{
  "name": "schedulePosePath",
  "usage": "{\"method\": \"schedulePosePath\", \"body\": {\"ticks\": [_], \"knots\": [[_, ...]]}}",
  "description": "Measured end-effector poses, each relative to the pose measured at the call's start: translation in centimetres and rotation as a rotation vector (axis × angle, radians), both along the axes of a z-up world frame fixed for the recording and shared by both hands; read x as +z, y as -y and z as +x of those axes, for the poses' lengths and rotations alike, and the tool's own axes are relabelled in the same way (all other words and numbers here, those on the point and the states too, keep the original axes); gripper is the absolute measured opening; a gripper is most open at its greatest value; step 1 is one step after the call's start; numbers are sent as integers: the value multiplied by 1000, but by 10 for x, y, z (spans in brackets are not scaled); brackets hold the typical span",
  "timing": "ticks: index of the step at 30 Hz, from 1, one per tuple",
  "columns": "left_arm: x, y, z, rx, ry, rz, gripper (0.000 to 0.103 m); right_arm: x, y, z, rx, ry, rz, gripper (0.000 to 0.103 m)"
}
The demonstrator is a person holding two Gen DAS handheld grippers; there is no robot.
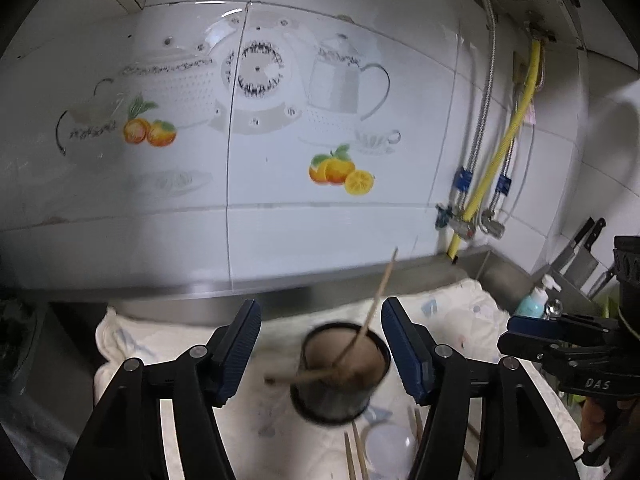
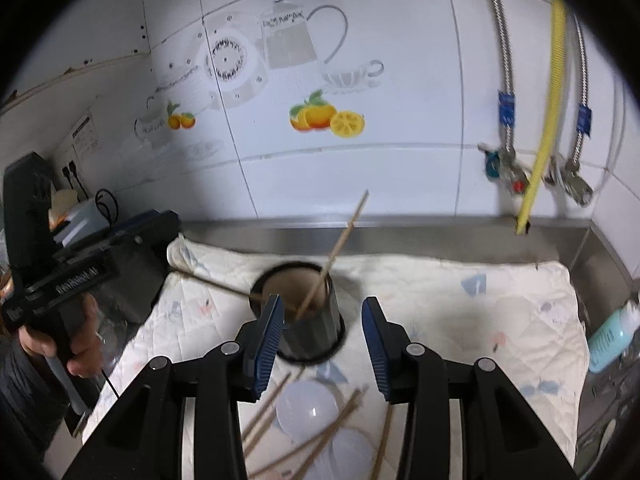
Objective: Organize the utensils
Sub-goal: 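Withdraw both tools from the holder and move toward the remaining chopsticks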
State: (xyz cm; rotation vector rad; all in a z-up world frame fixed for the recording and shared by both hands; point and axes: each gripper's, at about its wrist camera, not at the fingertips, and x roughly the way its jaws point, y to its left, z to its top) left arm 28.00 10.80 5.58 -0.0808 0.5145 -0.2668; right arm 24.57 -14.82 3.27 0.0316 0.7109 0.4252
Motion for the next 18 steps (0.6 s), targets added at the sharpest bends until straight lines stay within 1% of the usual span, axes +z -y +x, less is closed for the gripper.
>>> {"method": "schedulePosePath", "body": {"ticks": [5,8,11,14,17,18], "knots": [[-11,12,-30,-32,-25,21,67,-23,16,-19,-11,-49,-7,45],[-23,23,-46,-55,-46,44,67,-35,24,-29,-18,-77,-9,45],[-41,35,-58,-78,-103,50,67,-47,34,-39,-37,-103,-9,45],[-58,49,-63,-106,-140,55,66,-57,43,-48,-58,-119,-12,45],[-79,71,-68,-157,-184,59,60,-67,52,-54,-81,-146,-2,45],[-84,78,-68,-172,-193,67,56,-69,54,-56,-86,-154,3,45]]}}
